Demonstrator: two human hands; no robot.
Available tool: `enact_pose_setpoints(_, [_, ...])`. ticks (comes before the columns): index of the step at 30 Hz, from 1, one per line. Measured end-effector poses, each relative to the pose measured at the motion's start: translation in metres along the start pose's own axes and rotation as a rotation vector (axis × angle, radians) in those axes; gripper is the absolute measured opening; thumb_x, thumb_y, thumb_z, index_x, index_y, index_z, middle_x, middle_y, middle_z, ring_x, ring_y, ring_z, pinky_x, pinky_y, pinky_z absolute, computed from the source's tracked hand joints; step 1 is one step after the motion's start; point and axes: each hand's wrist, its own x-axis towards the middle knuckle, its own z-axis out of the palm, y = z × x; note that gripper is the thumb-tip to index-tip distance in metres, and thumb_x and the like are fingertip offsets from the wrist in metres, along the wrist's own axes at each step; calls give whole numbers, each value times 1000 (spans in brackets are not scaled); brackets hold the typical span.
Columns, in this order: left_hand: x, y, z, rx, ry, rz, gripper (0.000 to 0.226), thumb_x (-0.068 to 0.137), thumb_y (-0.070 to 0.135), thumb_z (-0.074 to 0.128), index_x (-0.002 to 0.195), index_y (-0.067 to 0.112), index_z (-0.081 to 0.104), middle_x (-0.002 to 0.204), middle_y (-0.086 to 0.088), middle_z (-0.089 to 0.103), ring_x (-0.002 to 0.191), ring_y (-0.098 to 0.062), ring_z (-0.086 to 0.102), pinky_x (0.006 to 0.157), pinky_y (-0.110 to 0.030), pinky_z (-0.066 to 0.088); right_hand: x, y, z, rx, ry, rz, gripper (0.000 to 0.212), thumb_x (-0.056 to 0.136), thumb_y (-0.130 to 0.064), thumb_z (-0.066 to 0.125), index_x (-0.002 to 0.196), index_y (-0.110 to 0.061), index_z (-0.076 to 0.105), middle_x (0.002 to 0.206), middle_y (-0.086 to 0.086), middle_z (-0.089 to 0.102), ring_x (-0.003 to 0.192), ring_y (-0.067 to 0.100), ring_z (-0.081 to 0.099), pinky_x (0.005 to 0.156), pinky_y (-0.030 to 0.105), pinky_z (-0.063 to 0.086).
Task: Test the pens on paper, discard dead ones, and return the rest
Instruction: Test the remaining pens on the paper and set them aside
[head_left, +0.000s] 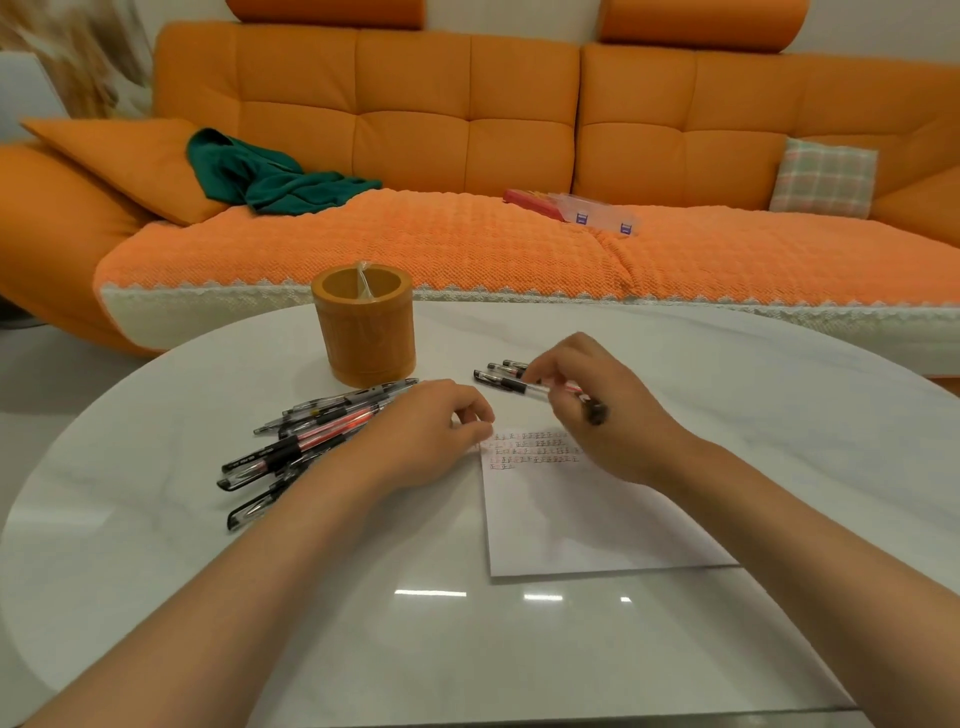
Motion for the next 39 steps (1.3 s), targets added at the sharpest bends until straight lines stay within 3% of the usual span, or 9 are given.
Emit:
enact_pose_setpoints(2, [-1, -3, -8, 77, 40, 4, 13, 97, 33, 61, 109, 35, 66, 98, 17, 59, 90, -4, 54, 75, -23, 46, 3, -5, 2, -95, -43, -12, 28, 97, -11, 51, 114, -33, 57, 105, -14, 57, 90, 11, 56, 74, 33, 48])
enact_pose_setpoints(5, [-5, -10, -20, 251, 88, -5, 13, 96, 29, 62, 108, 35, 63, 98, 14, 58, 94, -7, 51, 74, -26, 47, 5, -14, 5, -368, -131, 42, 20, 96, -44, 58, 114, -35, 53, 91, -12, 62, 79, 17, 57, 65, 33, 45])
enact_pose_setpoints(11, [-23, -23, -38, 361, 52, -120, 13, 96, 26, 60, 102, 36, 63, 98, 13, 58, 93, -12, 55, 82, -35, 55, 7, -25, 13, -493, -189, 208, 64, 78, -83, 40, 65, -22, 51, 64, -3, 57, 61, 14, 53, 55, 32, 38])
enact_pose_setpoints(15, [-33, -29, -44, 375, 31, -147, 8, 95, 29, 62, 97, 37, 63, 90, 15, 57, 85, -9, 55, 75, -33, 54, 10, -27, 18, -443, -150, 313, 57, 84, -69, 43, 57, -19, 42, 54, -1, 41, 55, 19, 44, 52, 30, 29])
enact_pose_setpoints(24, [-45, -23, -47, 514, 31, -179, 11, 90, 47, 63, 95, 39, 58, 88, 16, 58, 87, -10, 54, 63, -27, 38, 22, -39, 31, -433, -60, 391, 51, 83, -65, 48, 59, -19, 45, 53, -1, 43, 52, 19, 42, 50, 28, 26])
enact_pose_setpoints(27, [-44, -19, -45, 537, 18, -168, 12, 90, 43, 62, 101, 39, 59, 97, 14, 62, 92, -12, 56, 66, -28, 40, 24, -39, 35, -393, -123, 337, 49, 93, -67, 42, 87, -20, 54, 69, -3, 58, 63, 16, 53, 55, 32, 35])
enact_pose_setpoints(31, [-40, -19, -41, 500, 20, -158, 18, 92, 34, 61, 109, 38, 63, 99, 12, 63, 93, -14, 59, 68, -28, 46, 24, -29, 42, -270, -162, 276, 23, 102, -28, 42, 124, -21, 46, 102, -1, 56, 84, 22, 55, 71, 39, 46])
enact_pose_setpoints(35, [-37, -19, -34, 454, 14, -143, 14, 94, 33, 56, 104, 40, 62, 94, 14, 60, 88, -11, 56, 60, -26, 41, 27, -16, 44, -224, -151, 222, 41, 93, 1, 43, 126, -21, 54, 121, 1, 46, 103, 21, 48, 82, 35, 44])
enact_pose_setpoints(39, [-35, -19, -30, 396, 21, -120, 13, 92, 37, 59, 104, 39, 63, 88, 16, 58, 87, -9, 54, 64, -28, 41, 32, -5, 42, -273, -91, 186, 38, 92, 1, 52, 122, -20, 63, 115, 2, 57, 105, 23, 53, 83, 34, 44])
